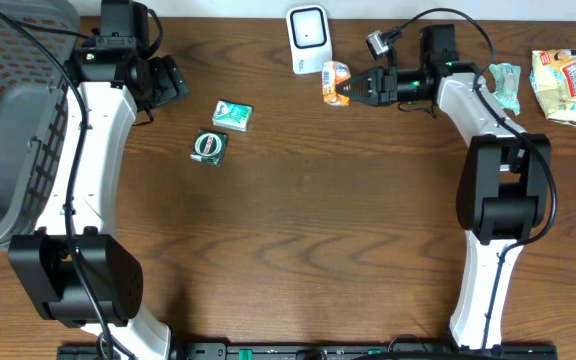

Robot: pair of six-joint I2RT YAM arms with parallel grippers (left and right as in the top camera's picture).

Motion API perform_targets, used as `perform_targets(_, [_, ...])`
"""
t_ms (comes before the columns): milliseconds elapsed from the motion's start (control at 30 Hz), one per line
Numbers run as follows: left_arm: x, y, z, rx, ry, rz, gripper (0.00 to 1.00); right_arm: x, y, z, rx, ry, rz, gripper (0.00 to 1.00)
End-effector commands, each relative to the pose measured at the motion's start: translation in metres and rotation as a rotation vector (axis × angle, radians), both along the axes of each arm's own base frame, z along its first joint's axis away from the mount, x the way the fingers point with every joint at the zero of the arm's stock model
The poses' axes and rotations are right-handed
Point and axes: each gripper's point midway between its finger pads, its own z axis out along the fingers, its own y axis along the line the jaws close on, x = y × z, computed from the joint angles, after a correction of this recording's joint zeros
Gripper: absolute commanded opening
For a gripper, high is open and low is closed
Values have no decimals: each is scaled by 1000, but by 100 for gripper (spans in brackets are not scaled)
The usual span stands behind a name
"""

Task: Scan the item barcode
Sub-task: 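Hold the orange Kleenex pack under the scanner with the right gripper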

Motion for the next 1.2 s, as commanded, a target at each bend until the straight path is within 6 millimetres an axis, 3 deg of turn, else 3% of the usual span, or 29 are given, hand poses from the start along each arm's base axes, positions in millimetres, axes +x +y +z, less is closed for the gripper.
perform_targets(0, [1,2,0,13,2,0,98,-7,10,17,12,-67,26,1])
perform_targets(33, [1,2,0,13,1,0,98,-5,13,10,-26,-49,13,1])
perform_targets(200, [1,2,0,13,1,0,98,12,27,-65,-475,97,-179,1])
perform_targets(300, [1,2,0,13,1,0,98,16,24,-84,-654,71,-246,1])
perform_targets(400, [1,2,0,13,1,0,98,30,6,-90,-898,-33,-348,1])
perform_targets(467, [1,2,0,13,2,0,98,42,-9,-83,-1052,-106,-435,1])
perform_targets(533, [1,2,0,13,2,0,98,62,-18,-60,-1171,-225,-522,1])
perform_targets(733, [1,2,0,13,1,0,98,87,-5,-10,-1138,-384,-580,1])
perform_targets(900, [1,2,0,14,1,1,98,120,-2,31,-1097,-572,-687,1])
perform_targets(1033, [1,2,0,13,2,0,98,147,0,46,-1191,-847,-714,1])
perform_targets(1167, [1,2,0,13,2,0,98,158,24,45,-1258,-1130,-592,1])
